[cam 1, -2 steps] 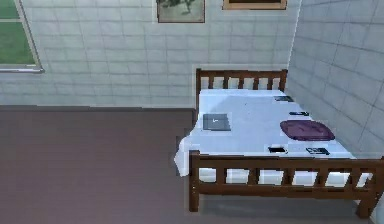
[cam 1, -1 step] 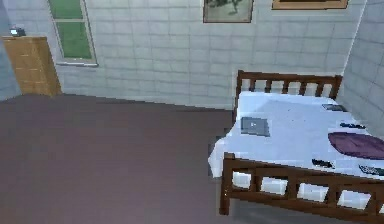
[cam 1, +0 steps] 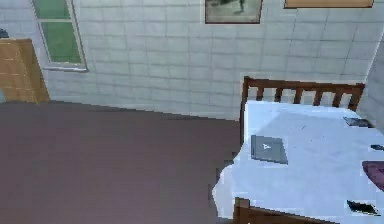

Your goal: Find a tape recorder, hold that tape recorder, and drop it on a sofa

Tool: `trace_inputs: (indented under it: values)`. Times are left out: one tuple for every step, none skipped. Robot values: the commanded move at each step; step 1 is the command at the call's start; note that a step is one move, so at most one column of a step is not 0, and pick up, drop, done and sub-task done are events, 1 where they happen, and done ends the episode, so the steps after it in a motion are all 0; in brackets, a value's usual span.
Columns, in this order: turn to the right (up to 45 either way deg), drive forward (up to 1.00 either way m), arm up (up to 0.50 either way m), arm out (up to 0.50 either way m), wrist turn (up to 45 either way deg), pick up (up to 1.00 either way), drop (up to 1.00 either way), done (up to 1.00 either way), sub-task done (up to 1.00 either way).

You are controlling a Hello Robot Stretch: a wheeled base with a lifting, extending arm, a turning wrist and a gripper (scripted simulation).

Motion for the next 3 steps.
trace_inputs:
  values:
    - [-36.0, 0.00, 0.00, 0.00, 0.0, 0.00, 0.00, 0.00, 0.00]
    - [0.0, 0.80, 0.00, 0.00, 0.0, 0.00, 0.00, 0.00, 0.00]
    - [-39.0, 0.00, 0.00, 0.00, 0.0, 0.00, 0.00, 0.00, 0.00]
